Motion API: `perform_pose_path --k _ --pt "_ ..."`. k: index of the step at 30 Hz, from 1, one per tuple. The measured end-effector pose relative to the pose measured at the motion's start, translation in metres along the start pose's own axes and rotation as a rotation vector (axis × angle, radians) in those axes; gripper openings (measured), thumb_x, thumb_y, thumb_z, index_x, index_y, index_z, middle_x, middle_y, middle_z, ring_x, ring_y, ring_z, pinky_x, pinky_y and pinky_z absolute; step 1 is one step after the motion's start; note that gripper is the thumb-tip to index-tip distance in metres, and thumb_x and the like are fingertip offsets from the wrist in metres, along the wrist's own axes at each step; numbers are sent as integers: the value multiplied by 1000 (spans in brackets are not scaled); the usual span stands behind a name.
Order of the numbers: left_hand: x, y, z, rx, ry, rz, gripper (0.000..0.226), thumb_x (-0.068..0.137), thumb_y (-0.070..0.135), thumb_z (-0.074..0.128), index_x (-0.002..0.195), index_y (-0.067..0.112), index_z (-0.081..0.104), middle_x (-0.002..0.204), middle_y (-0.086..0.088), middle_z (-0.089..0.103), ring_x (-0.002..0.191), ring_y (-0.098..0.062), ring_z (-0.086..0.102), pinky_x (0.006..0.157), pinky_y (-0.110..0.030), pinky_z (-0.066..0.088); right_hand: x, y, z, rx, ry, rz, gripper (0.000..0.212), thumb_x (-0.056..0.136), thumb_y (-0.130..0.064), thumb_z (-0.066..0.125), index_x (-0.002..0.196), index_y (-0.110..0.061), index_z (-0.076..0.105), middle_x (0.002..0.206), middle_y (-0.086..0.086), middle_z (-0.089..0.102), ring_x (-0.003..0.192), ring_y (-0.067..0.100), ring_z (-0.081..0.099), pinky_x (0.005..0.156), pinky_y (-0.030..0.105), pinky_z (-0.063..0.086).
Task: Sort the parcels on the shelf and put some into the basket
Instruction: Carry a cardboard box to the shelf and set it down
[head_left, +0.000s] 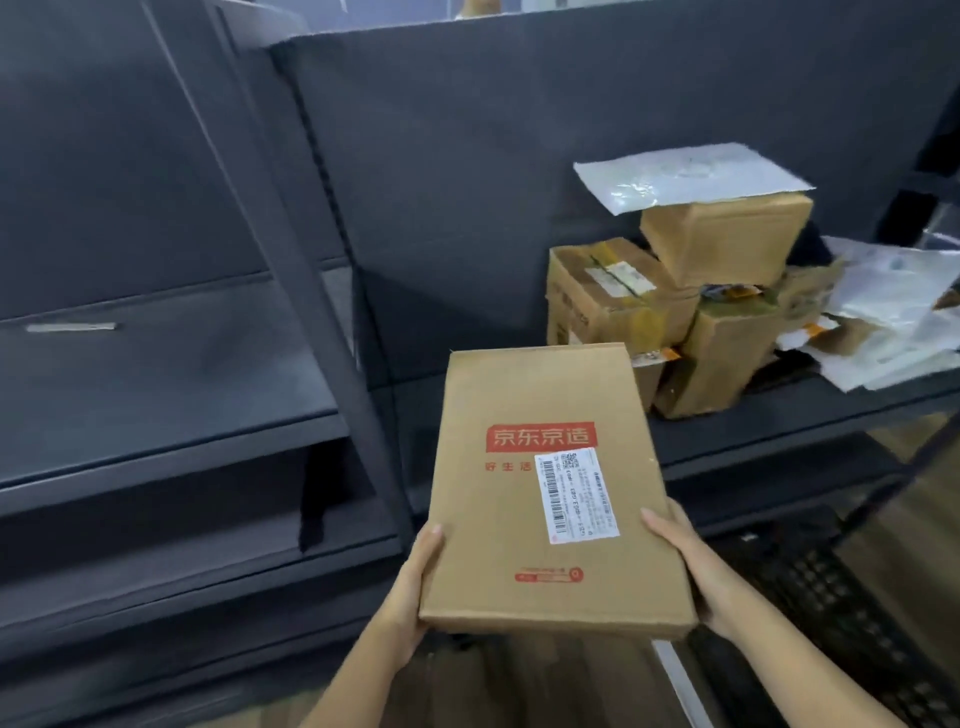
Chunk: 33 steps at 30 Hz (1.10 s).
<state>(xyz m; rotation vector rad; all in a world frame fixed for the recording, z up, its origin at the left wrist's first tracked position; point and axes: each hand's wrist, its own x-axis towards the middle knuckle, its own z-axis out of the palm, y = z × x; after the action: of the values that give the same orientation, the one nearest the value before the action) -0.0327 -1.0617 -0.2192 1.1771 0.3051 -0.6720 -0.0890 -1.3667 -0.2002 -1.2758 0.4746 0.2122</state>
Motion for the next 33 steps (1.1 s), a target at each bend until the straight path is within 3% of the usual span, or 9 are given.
perform_pose_path --k 5,12,15,19,22,27,30,33 --pt "-10 -2 -3 -128 122 68 67 74 58 62 127 18 58 116 -8 71 103 -25 70 67 -29 59 46 -26 15 -98 -163 55 67 73 -45 65 134 -34 40 116 6 67 102 24 67 76 38 54" --pt "3 2 23 -194 223 122 61 77 54 58 124 14 59 110 -10 73 95 -25 72 62 -27 58 84 -52 6 -165 -263 74 69 73 -49 63 135 -37 36 121 8 61 109 28 62 87 44 51" --pt "15 6 31 -191 255 114 61 77 55 59 123 15 59 109 -10 73 95 -25 72 63 -29 59 96 -61 1 -181 -283 76 71 72 -50 63 135 -36 34 122 8 60 109 27 61 84 43 52" --pt "30 16 40 -175 285 156 58 75 56 60 119 17 61 107 -9 74 92 -23 73 62 -28 58 109 -79 -2 -194 -274 29 75 72 -46 64 139 -31 34 119 4 63 105 23 64 80 38 52" --pt "36 26 38 -213 287 186 55 72 52 62 113 15 64 102 -9 75 83 -24 74 57 -30 57 110 -94 4 -171 -285 -45 78 73 -45 69 141 -37 33 121 1 63 104 21 66 82 39 54" --pt "48 46 25 -351 246 164 47 64 43 62 96 9 65 83 -14 74 66 -30 71 59 -36 56 99 -118 35 -259 -208 -214 108 50 -66 77 143 -44 27 140 1 42 122 25 53 102 53 44" --pt "56 54 20 -385 218 181 48 65 42 61 98 8 65 85 -16 74 68 -32 71 60 -39 58 93 -126 49 -319 -162 -282 114 44 -71 74 143 -47 24 140 -6 32 125 21 46 103 52 42" --pt "60 64 23 -359 204 188 50 66 44 60 101 9 64 88 -16 74 71 -32 71 61 -39 57 96 -131 48 -284 -154 -276 116 44 -70 77 144 -46 24 141 -4 36 123 22 49 103 51 43"
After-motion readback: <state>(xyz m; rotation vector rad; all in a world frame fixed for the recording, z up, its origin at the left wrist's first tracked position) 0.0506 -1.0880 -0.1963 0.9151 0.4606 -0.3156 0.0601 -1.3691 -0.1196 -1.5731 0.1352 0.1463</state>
